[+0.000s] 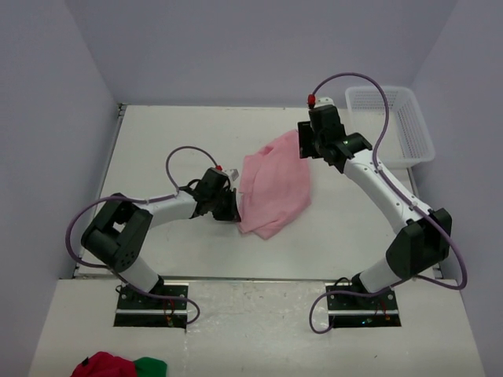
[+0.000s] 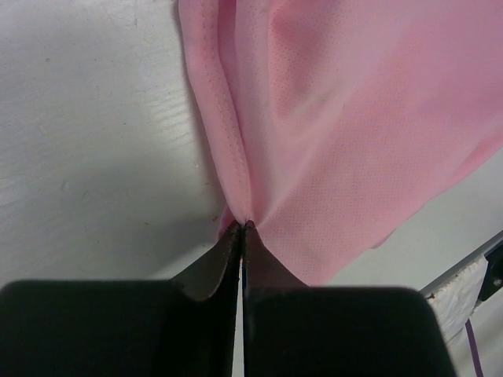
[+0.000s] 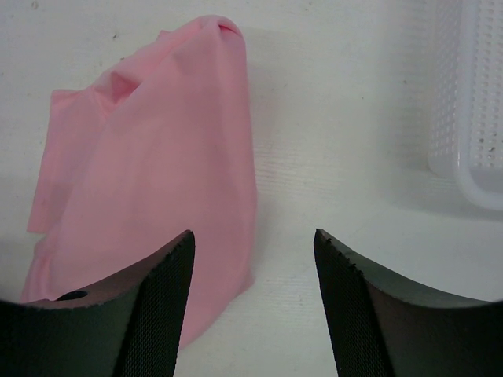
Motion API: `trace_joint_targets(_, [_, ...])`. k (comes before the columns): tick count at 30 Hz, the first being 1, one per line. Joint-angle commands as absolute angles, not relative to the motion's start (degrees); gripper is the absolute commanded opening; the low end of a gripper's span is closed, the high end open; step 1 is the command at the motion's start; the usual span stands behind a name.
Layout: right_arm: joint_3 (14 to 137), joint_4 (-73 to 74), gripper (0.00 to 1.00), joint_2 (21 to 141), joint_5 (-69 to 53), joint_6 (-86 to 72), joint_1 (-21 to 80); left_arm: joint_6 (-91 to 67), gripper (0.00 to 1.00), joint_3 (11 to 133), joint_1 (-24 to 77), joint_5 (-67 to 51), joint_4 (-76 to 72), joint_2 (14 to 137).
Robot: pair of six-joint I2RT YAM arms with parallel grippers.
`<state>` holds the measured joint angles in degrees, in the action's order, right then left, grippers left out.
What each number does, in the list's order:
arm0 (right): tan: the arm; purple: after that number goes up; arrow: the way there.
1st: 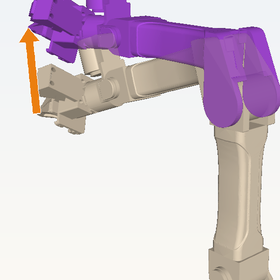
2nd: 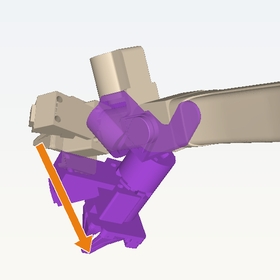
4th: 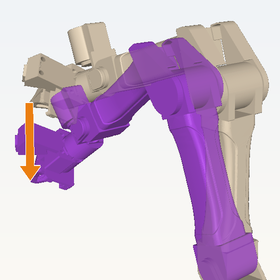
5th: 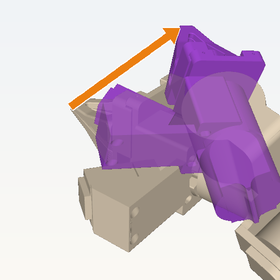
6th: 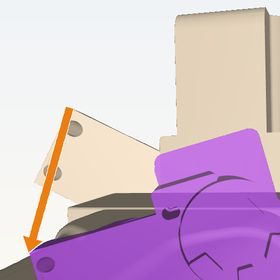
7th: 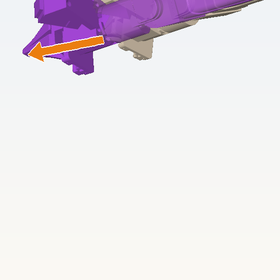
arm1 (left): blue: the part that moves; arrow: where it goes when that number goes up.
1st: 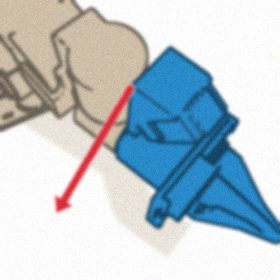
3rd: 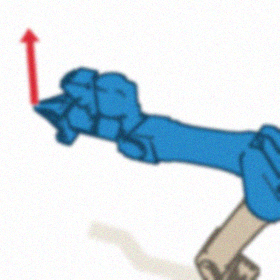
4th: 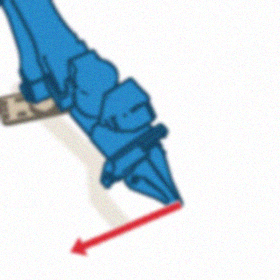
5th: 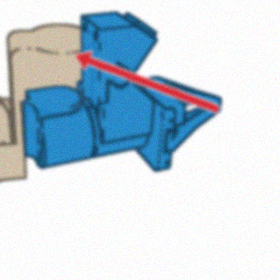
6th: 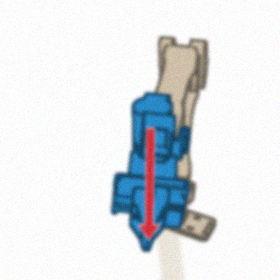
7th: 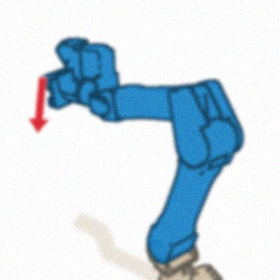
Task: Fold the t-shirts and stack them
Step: Flatten out the tshirt
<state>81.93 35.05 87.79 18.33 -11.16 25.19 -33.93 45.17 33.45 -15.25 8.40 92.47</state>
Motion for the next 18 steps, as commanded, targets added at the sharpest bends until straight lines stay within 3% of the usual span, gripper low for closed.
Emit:
trace_joint_targets(1, [81.7,33.5,0.63,89.6,17.1,-12.6,24.2,-34.5,0.00,45.8,33.7,-15.0,8.9,89.1])
trace_joint_targets(7, [88.1,35.2,0.64,99.6,11.2,-11.6,20.7,-33.5,0.00,47.0,33.7,-10.0,15.6,78.7])
trace_joint_targets(18, [105.0,37.0,0.61,118.1,-1.5,-11.4,17.7,-32.8,0.00,49.5,33.7,-9.3,20.5,75.1])
